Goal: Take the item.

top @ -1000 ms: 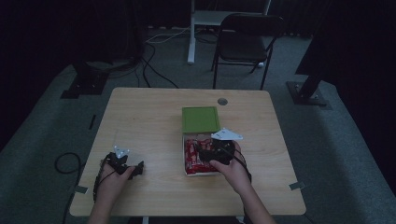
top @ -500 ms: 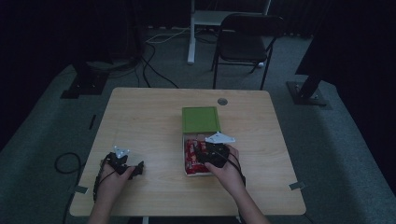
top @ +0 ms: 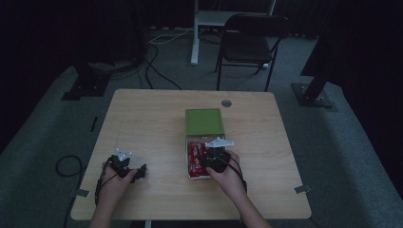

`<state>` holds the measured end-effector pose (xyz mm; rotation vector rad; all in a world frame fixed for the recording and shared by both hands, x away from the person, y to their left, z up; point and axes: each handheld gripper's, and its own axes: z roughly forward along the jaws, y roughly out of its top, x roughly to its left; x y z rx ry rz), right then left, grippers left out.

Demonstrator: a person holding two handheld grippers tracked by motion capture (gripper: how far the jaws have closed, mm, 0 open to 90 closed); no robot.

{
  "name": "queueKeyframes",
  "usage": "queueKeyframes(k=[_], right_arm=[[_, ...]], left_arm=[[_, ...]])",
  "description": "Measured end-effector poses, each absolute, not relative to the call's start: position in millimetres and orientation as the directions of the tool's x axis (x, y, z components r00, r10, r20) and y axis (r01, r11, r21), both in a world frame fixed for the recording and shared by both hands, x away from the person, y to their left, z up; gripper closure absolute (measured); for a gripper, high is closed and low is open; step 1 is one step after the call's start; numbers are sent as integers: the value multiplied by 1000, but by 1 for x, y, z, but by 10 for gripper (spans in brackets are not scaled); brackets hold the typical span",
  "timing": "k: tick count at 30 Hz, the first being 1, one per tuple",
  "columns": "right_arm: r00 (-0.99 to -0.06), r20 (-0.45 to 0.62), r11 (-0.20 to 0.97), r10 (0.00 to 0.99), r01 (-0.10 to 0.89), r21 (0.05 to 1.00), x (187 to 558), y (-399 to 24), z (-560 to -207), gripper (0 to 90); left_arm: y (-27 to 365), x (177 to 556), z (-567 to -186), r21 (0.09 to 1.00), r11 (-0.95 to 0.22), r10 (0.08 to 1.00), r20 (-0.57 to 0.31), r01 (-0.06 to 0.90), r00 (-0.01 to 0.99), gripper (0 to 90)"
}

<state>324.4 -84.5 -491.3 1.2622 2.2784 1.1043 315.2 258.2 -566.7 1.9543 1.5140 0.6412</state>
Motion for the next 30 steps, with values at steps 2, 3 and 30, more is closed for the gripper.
queueKeyframes(k=[2,3,30], right_arm=[[-565,112,311,817,596,740,326,-84,-493,624],[-571,111,322,813,600,732,327,-82,-497,632],[-553,167,250,816,599,761,323,-95,-473,879]], left_arm=[[258,315,-567,697,-188,970,23,692,241,17],[258,315,-567,697,-189,970,23,692,241,17],[258,315,-567,697,-188,970,23,692,240,17]])
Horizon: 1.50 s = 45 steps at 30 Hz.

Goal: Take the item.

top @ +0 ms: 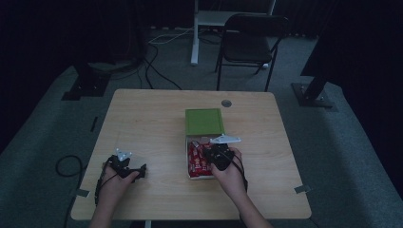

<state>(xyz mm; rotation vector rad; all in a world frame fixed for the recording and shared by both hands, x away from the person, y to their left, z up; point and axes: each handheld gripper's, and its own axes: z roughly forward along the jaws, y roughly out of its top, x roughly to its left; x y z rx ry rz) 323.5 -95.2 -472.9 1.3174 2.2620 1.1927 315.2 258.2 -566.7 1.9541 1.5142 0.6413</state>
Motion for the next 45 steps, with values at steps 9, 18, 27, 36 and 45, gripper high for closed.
queueKeyframes(k=[9,18,27,36,45], right_arm=[[-568,199,220,799,583,782,316,-106,-459,879],[-590,244,188,769,574,797,309,-114,-448,881],[-610,247,175,753,547,819,303,-119,-432,881],[-593,239,139,769,520,843,305,-131,-418,881],[-559,229,108,797,505,856,312,-151,-409,881]], left_arm=[[258,315,-567,697,-188,970,23,692,240,17],[258,315,-567,696,-189,970,23,693,241,17],[258,315,-567,696,-189,970,24,693,241,17],[258,315,-567,696,-189,970,23,693,241,17],[258,315,-567,696,-189,970,23,693,241,17]])
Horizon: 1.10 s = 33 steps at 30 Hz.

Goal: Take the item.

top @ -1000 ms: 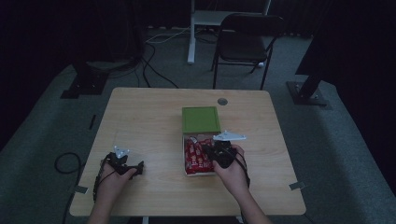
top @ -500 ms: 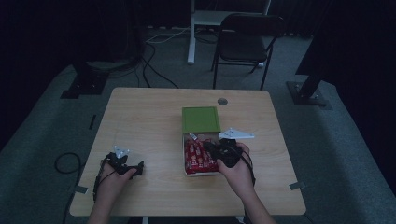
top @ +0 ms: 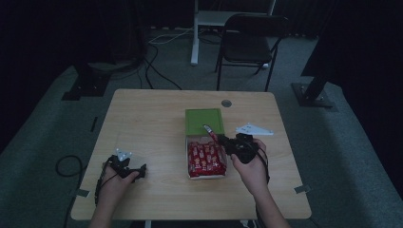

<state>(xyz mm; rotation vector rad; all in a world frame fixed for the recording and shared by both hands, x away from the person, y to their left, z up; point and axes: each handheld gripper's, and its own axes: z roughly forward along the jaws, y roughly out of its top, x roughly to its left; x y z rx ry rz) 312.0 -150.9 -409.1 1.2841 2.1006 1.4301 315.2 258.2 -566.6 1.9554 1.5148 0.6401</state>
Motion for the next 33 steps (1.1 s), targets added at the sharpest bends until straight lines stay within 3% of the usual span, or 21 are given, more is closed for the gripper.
queueKeyframes(k=[20,33], right_arm=[[-414,243,-2,877,502,865,323,-217,-408,880],[-294,223,-42,929,516,855,328,-251,-433,880]], left_arm=[[258,315,-567,696,-189,970,23,693,241,17],[258,315,-567,696,-190,970,25,692,241,17]])
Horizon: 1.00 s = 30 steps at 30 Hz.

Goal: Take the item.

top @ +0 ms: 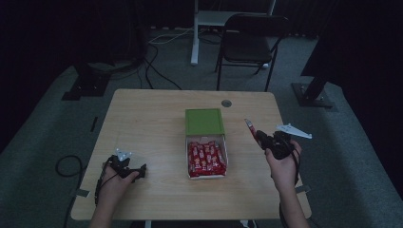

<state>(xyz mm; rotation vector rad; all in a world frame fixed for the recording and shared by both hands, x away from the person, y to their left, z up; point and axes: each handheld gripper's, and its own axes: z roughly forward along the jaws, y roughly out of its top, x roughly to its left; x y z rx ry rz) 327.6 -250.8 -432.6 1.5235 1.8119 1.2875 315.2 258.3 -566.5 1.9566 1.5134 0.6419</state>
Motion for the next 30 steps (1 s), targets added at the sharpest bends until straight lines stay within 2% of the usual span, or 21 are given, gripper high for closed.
queueKeyframes(k=[30], right_arm=[[-95,237,-128,967,623,772,341,-299,-514,880]], left_arm=[[258,315,-567,696,-190,970,25,692,241,17]])
